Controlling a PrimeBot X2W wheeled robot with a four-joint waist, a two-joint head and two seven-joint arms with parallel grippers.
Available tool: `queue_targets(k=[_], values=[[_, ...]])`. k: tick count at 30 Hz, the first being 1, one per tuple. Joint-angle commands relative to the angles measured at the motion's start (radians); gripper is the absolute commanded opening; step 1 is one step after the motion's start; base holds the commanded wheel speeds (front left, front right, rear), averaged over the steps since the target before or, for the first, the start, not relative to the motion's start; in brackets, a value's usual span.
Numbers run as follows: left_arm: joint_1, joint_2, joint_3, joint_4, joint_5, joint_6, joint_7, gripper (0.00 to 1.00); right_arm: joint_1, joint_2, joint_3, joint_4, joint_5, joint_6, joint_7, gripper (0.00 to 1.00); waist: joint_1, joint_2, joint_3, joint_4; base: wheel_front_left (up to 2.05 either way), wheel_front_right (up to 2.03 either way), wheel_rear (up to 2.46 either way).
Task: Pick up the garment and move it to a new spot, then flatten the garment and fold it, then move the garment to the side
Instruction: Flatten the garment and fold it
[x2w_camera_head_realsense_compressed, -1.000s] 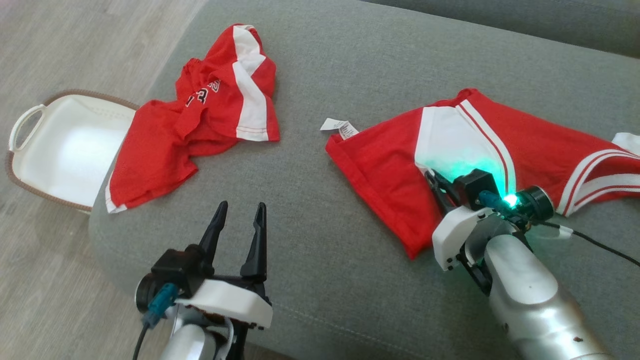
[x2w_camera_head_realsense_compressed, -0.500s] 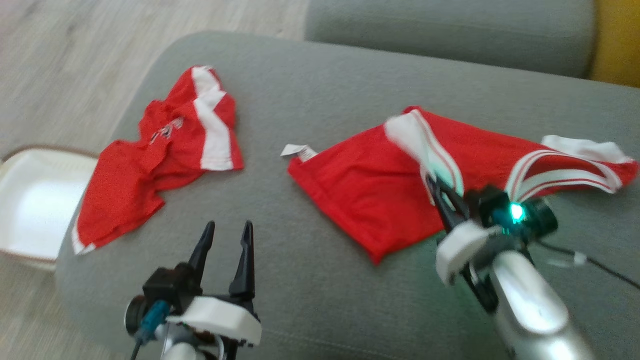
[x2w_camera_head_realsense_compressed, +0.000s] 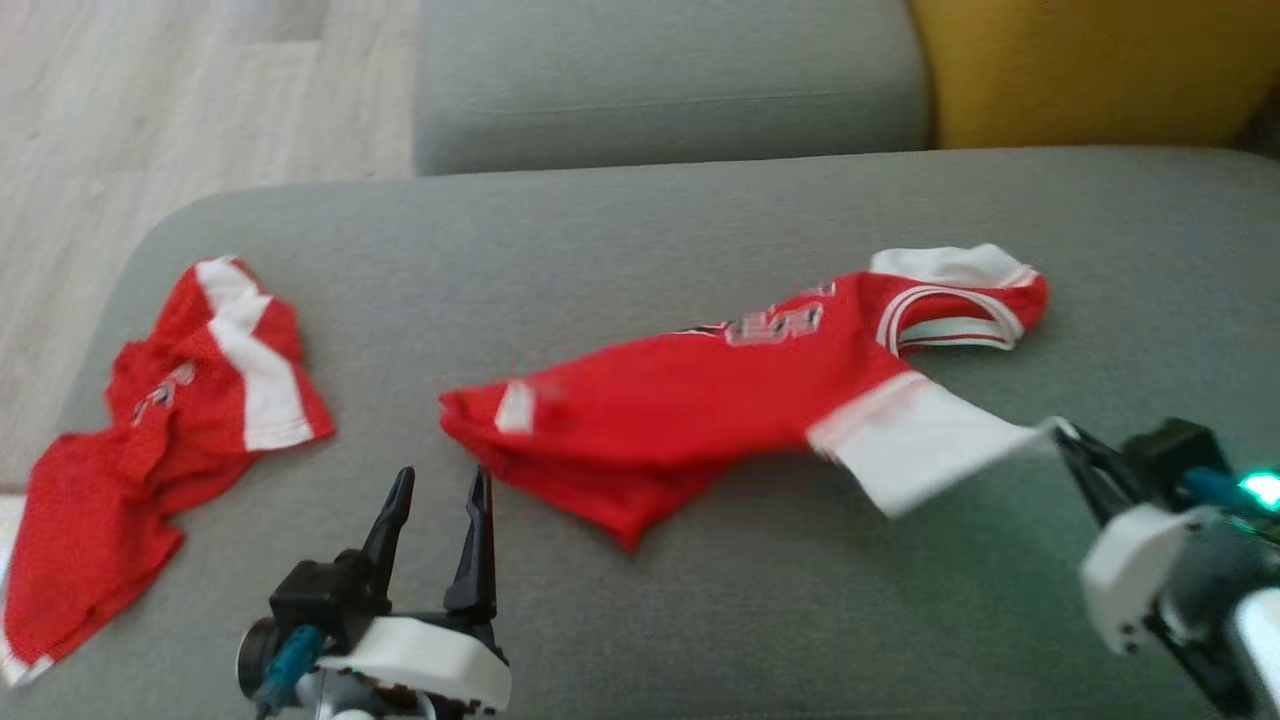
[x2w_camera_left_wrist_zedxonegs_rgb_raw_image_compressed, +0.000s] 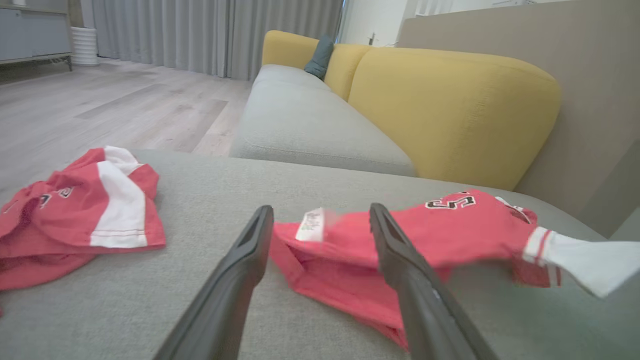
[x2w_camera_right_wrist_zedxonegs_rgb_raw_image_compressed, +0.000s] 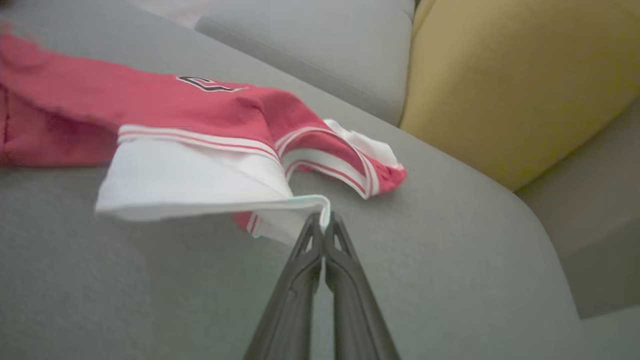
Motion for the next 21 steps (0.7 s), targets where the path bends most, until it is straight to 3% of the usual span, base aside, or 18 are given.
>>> queue_targets(k=[1, 7, 12, 13, 14, 21], values=[[-0.038, -0.003, 0.032, -0.036, 0.009, 0.0, -0.012, 1.0, 0.018, -0.062, -0.024, -0.069, 0.019, -0.001, 0.05, 0.0, 0.0, 0.0, -0.006, -0.035, 0.0, 0.0, 0.0], [-0.042, -0.003, 0.026, -0.035, 0.006, -0.001, -0.012, 1.0, 0.119, -0.156, -0.117, -0.144, 0.05, -0.001, 0.182, 0.0, 0.0, 0.0, -0.005, -0.05, 0.0, 0.0, 0.0], [-0.045, -0.003, 0.02, -0.031, 0.004, -0.004, -0.012, 1.0, 0.178, -0.168, -0.151, -0.161, 0.078, -0.001, 0.284, 0.0, 0.0, 0.0, -0.006, -0.045, 0.0, 0.0, 0.0], [-0.046, -0.003, 0.019, -0.03, 0.004, -0.004, -0.012, 1.0, 0.186, -0.166, -0.152, -0.167, 0.08, -0.001, 0.301, 0.27, 0.0, 0.0, -0.006, -0.042, 0.0, 0.0, 0.0], [-0.047, -0.003, 0.018, -0.029, 0.004, -0.004, -0.012, 1.0, 0.185, -0.154, -0.165, -0.174, 0.078, -0.001, 0.302, 1.0, 0.0, 0.0, -0.004, -0.039, 0.0, 0.0, 0.0], [-0.059, -0.003, 0.017, -0.024, 0.009, -0.008, -0.012, 1.0, 0.12, -0.062, -0.182, -0.216, 0.036, -0.001, 0.217, 1.0, 0.0, 0.0, 0.002, -0.019, 0.0, 0.0, 0.0]])
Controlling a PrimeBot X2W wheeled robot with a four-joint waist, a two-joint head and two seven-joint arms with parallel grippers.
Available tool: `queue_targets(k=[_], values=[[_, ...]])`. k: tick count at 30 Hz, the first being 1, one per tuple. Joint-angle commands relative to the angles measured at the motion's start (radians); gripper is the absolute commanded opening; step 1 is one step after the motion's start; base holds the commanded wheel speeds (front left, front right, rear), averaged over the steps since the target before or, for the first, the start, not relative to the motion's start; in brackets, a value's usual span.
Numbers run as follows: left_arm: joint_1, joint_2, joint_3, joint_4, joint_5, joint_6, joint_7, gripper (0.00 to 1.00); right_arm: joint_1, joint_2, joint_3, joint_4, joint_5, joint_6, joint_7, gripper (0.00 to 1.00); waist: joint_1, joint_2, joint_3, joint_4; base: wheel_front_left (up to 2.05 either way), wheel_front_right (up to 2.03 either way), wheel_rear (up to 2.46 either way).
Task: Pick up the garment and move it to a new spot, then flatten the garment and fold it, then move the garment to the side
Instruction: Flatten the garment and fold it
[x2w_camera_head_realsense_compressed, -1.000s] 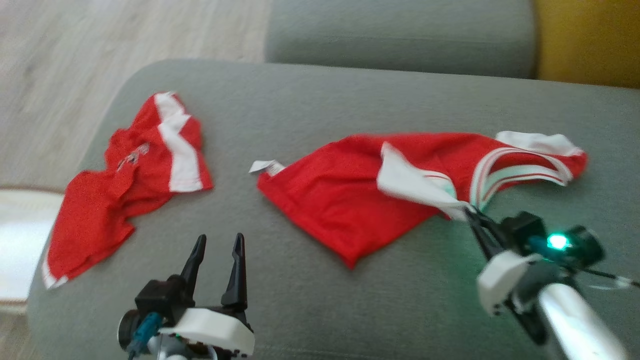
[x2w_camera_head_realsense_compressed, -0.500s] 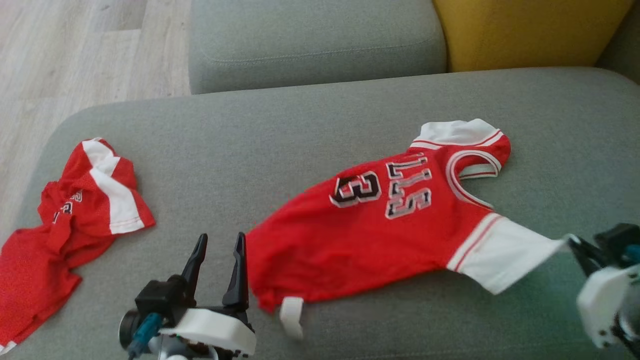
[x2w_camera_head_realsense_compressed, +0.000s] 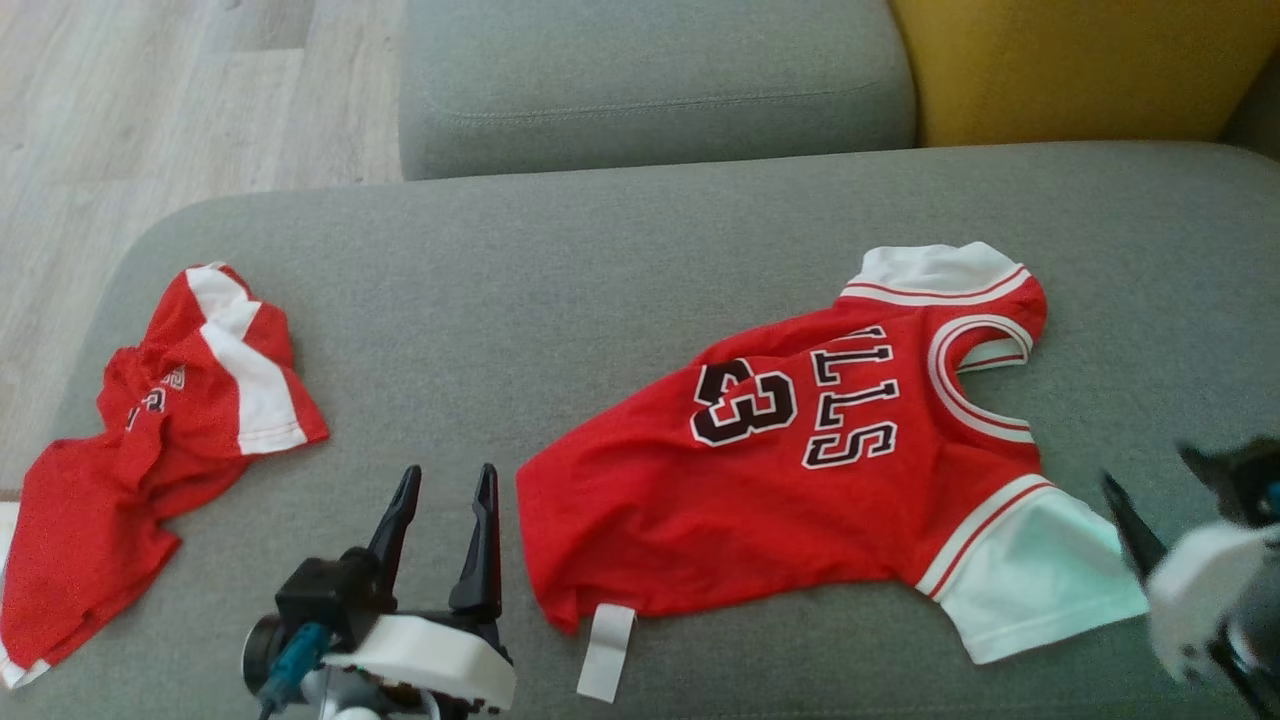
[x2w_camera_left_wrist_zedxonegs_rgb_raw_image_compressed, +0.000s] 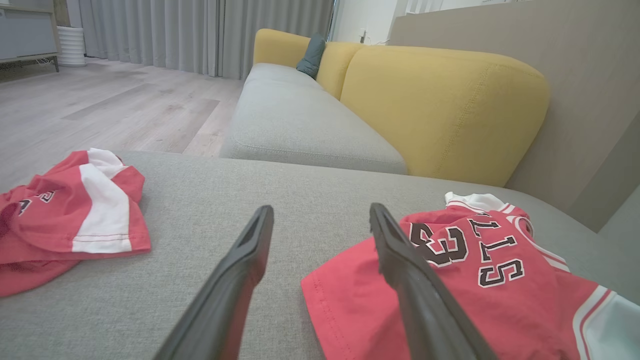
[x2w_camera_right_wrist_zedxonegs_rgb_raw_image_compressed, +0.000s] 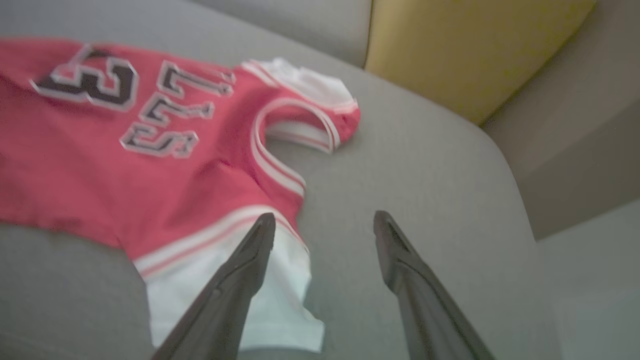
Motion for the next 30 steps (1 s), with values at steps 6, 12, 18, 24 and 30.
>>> queue_targets(k=[6, 12, 18, 24, 30], values=[[-0.065, -0.003, 0.039, -0.05, 0.014, -0.003, -0.012, 1.0, -0.171, 0.121, 0.062, -0.052, 0.034, -0.001, -0.252, 1.0, 0.0, -0.0001, 0.005, 0.02, 0.0, 0.0, 0.0], [-0.072, -0.003, 0.043, -0.07, 0.021, -0.013, -0.012, 1.0, -0.231, 0.23, 0.152, 0.038, 0.029, -0.001, -0.395, 1.0, 0.0, -0.0001, 0.007, 0.038, 0.0, 0.0, 0.0], [-0.059, -0.003, 0.03, -0.076, 0.028, -0.022, -0.012, 1.0, -0.25, 0.306, 0.213, 0.171, 0.017, -0.001, -0.467, 1.0, 0.0, -0.0001, 0.014, 0.06, 0.0, 0.0, 0.0], [-0.049, -0.003, 0.028, -0.07, 0.031, -0.027, -0.012, 1.0, -0.287, 0.324, 0.225, 0.252, 0.006, -0.001, -0.504, 1.0, 0.0, -0.0001, 0.029, 0.084, 0.0, 0.0, 0.0], [-0.071, -0.003, 0.018, -0.07, 0.029, -0.032, -0.012, 1.0, -0.391, 0.299, 0.192, 0.319, -0.019, -0.001, -0.459, 1.0, 0.0, -0.0001, 0.079, 0.108, 0.0, 0.0, 0.0]])
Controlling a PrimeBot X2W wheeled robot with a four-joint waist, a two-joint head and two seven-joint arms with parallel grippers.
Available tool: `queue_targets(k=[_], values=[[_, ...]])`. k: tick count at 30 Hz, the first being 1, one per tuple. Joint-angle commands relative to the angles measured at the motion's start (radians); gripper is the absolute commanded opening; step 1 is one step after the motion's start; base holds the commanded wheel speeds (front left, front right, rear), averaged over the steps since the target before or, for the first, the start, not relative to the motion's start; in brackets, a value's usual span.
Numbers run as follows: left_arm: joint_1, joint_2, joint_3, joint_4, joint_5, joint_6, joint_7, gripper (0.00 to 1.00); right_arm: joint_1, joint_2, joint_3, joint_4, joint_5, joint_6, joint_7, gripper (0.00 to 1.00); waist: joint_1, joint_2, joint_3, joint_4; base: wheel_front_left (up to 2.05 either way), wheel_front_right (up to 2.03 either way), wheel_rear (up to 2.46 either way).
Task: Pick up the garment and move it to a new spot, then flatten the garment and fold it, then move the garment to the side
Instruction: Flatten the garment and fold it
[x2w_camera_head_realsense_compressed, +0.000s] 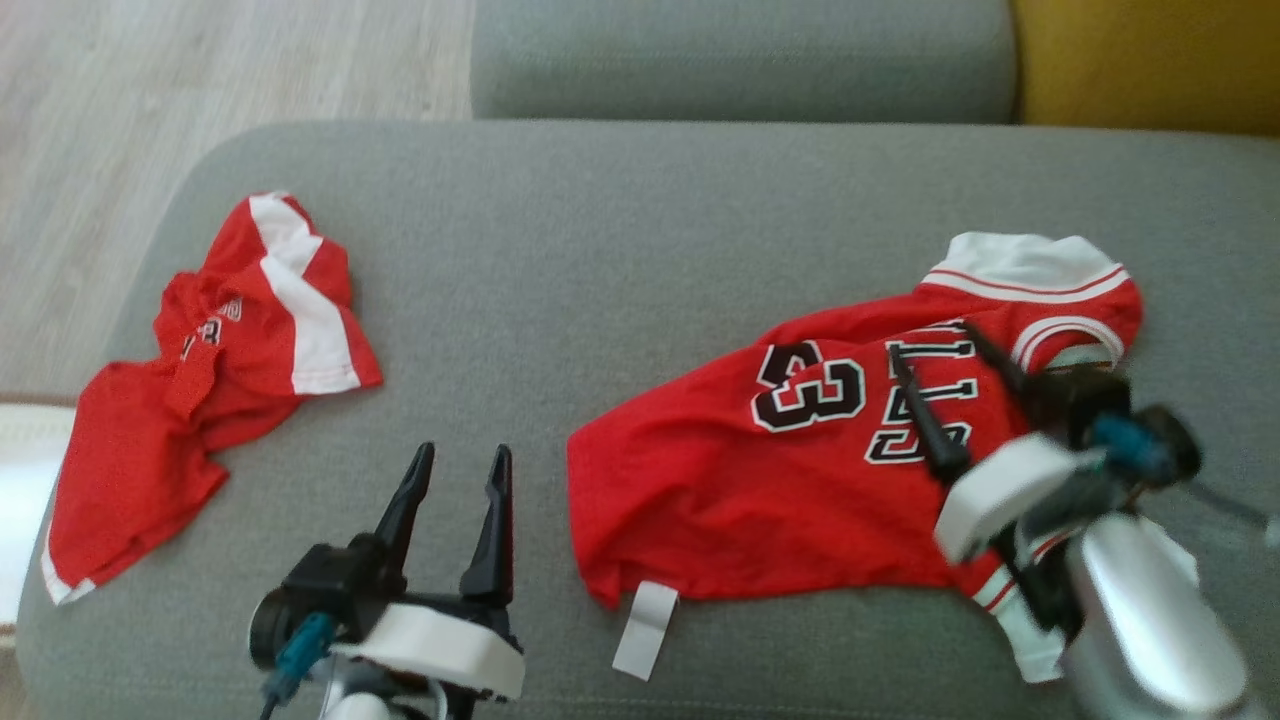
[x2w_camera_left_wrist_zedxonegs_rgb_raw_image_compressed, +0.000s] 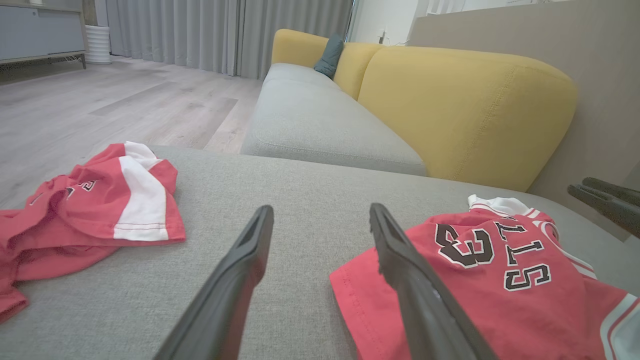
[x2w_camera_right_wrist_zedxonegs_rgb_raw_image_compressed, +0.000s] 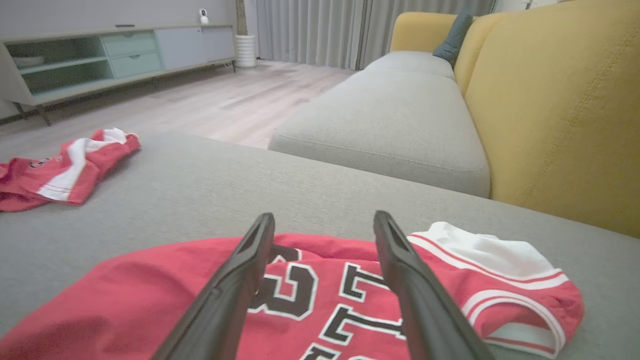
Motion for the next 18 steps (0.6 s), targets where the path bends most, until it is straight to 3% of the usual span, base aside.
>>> queue_targets(k=[1, 9, 18], values=[[-0.064, -0.003, 0.019, -0.032, 0.003, -0.003, -0.012, 1.0, -0.082, -0.025, 0.001, -0.01, -0.018, -0.001, 0.021, 1.0, 0.0, 0.0, 0.027, 0.015, 0.0, 0.0, 0.0], [-0.125, -0.003, -0.024, -0.022, -0.023, -0.005, -0.012, 1.0, -0.335, -0.076, -0.066, 0.235, -0.055, -0.001, 0.226, 1.0, 0.0, 0.0, 0.133, 0.088, 0.0, 0.0, 0.0], [-0.168, -0.003, -0.056, -0.015, -0.048, 0.001, -0.012, 1.0, -0.52, -0.148, -0.108, 0.474, -0.1, -0.001, 0.4, 1.0, 0.0, 0.0, 0.206, 0.162, 0.0, 0.0, 0.0]])
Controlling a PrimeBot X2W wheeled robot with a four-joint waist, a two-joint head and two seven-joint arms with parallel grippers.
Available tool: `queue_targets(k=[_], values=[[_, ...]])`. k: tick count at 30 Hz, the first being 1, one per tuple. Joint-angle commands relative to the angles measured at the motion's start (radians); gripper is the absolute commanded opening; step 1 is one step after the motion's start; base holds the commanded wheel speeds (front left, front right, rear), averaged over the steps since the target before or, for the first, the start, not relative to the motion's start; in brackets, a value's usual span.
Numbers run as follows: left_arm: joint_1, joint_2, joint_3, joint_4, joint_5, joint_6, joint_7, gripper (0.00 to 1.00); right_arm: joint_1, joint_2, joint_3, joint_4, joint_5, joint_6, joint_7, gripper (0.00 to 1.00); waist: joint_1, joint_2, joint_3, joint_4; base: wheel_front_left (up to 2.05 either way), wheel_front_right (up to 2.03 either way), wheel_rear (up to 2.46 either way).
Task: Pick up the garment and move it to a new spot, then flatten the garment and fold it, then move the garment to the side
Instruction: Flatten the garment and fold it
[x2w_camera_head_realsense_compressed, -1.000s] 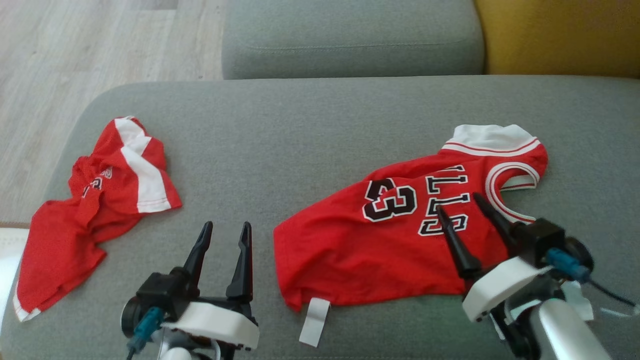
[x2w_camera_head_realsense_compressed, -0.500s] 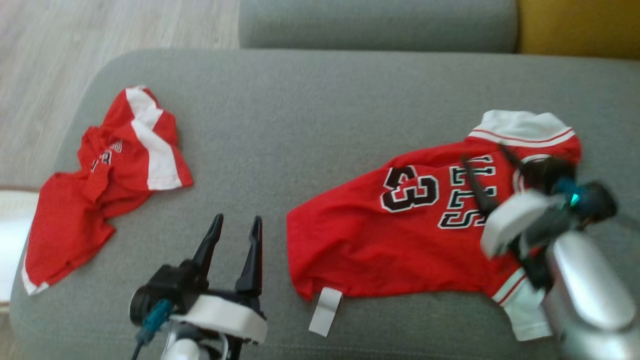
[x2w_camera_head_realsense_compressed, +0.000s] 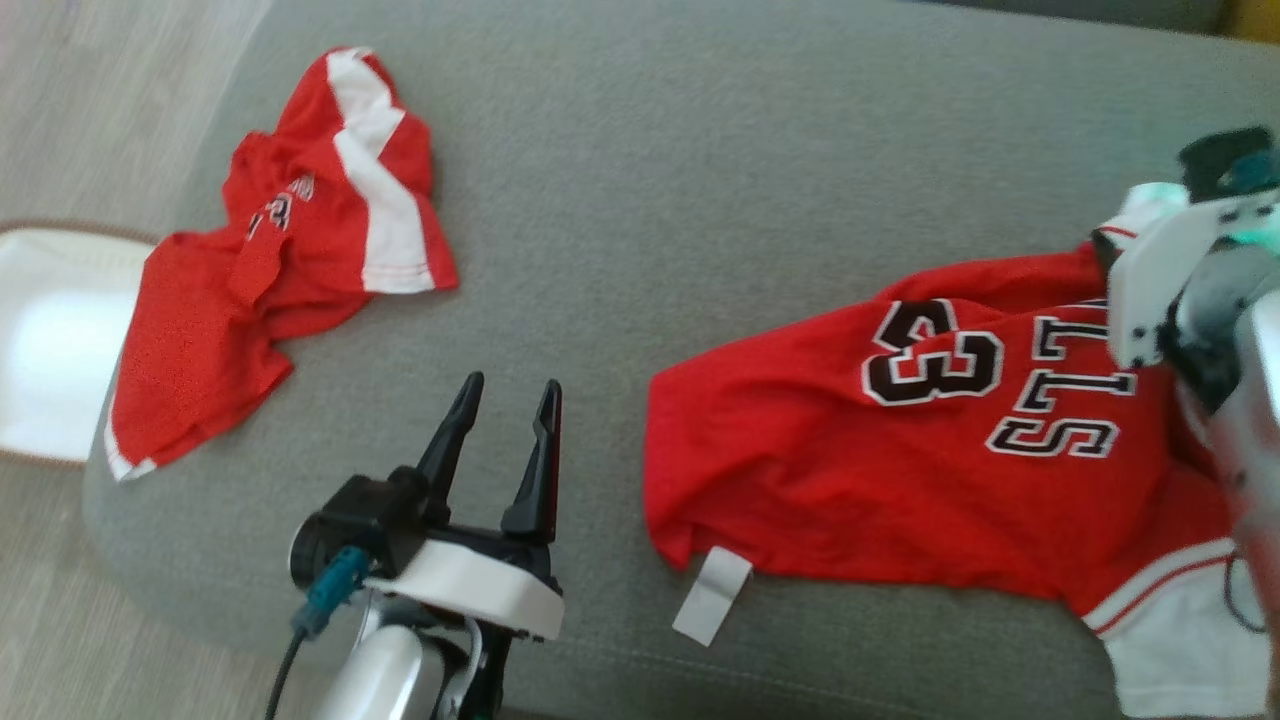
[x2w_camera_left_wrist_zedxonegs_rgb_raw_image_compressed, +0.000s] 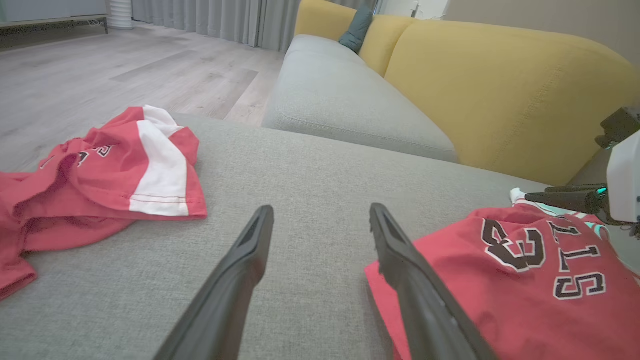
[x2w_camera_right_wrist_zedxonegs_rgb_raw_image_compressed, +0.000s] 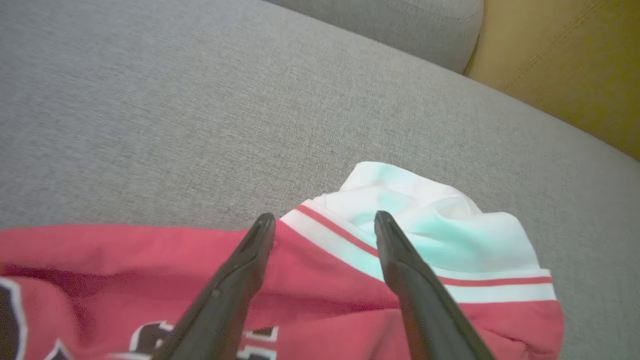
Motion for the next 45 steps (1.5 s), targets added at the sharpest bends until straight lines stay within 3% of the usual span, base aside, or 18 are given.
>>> queue_targets(k=[1, 14, 15, 16, 24, 31, 37, 44, 45], values=[[-0.049, -0.001, 0.026, -0.025, -0.012, 0.001, -0.012, 1.0, -0.057, -0.011, 0.001, -0.005, -0.009, -0.001, 0.018, 1.0, 0.0, 0.0, 0.032, 0.032, 0.0, 0.0, 0.0], [-0.077, -0.001, -0.005, -0.024, -0.037, 0.013, -0.012, 1.0, -0.191, -0.022, -0.049, 0.198, -0.058, -0.001, 0.166, 1.0, 0.0, 0.0, 0.074, 0.063, 0.0, 0.0, 0.0], [-0.078, -0.001, -0.006, -0.023, -0.039, 0.014, -0.012, 1.0, -0.195, -0.016, -0.058, 0.202, -0.058, -0.001, 0.165, 0.68, 0.0, 0.0, 0.074, 0.063, 0.0, 0.0, 0.0], [-0.079, -0.001, -0.006, -0.022, -0.041, 0.014, -0.012, 1.0, -0.197, -0.008, -0.066, 0.205, -0.057, -0.001, 0.159, 0.0, 0.0, 0.0, 0.072, 0.063, 0.0, 0.0, 0.0], [-0.078, -0.001, -0.004, -0.015, -0.04, 0.015, -0.012, 1.0, -0.231, 0.05, -0.039, 0.188, -0.003, -0.001, 0.033, 0.0, 0.0, 0.0, 0.055, 0.053, 0.0, 0.0, 0.0], [-0.078, -0.001, -0.008, -0.01, -0.041, 0.01, -0.012, 1.0, -0.325, 0.054, -0.056, 0.131, 0.022, -0.001, -0.231, 0.0, 0.0, 0.0, 0.045, 0.057, 0.0, 0.0, 0.0], [-0.072, -0.001, -0.015, -0.009, -0.048, 0.011, -0.012, 1.0, -0.39, 0.042, -0.151, 0.146, -0.047, -0.001, -0.41, 0.0, 0.0, 0.0, 0.035, 0.073, 0.0, 0.0, 0.0], [-0.059, -0.001, -0.018, -0.011, -0.05, 0.013, -0.012, 1.0, -0.41, 0.037, -0.236, 0.251, -0.188, -0.001, -0.439, 0.0, 0.0, 0.0, 0.03, 0.093, 0.0, 0.0, 0.0], [-0.059, -0.001, -0.019, -0.012, -0.05, 0.014, -0.012, 1.0, -0.407, 0.029, -0.252, 0.264, -0.216, -0.001, -0.43, 0.41, 0.0, 0.0, 0.031, 0.096, 0.0, 0.0, 0.0]])
